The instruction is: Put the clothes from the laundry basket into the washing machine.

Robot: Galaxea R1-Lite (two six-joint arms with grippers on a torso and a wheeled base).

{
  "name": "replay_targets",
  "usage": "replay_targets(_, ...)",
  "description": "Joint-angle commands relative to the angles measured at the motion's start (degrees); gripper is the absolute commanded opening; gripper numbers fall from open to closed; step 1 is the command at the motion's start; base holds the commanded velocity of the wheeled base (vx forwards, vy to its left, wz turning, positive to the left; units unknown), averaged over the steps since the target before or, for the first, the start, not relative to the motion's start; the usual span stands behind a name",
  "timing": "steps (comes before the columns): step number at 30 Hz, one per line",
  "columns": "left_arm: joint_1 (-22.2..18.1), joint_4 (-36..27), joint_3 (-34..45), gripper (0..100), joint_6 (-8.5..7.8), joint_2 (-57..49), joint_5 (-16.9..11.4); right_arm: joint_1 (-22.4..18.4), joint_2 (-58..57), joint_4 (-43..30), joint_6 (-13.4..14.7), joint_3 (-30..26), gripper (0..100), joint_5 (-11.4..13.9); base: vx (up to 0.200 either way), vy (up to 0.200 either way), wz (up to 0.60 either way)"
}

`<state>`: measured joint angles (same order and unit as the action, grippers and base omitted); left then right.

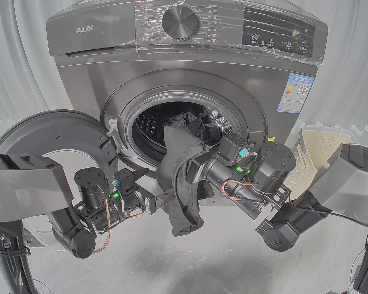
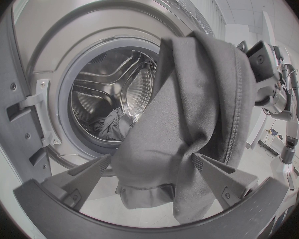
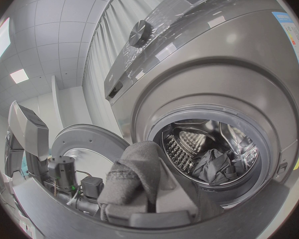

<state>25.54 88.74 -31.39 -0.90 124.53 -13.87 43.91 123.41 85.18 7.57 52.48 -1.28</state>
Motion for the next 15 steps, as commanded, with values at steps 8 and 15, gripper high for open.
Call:
replay_targets(8,3.29,0.03,-2.62,100,-0.33,1.68,-1.60,2.14,-0.27,-0.10,-0.01,-0.36,0,-0.04,0.000,0.000,0.00)
replay_targets(15,3.99,0.12,-2.89,100,-0.42,2.74,-2.12,1.44,-0.27,-0.10,0.25,-0.45,0,0.05,0.000,0.000,0.00)
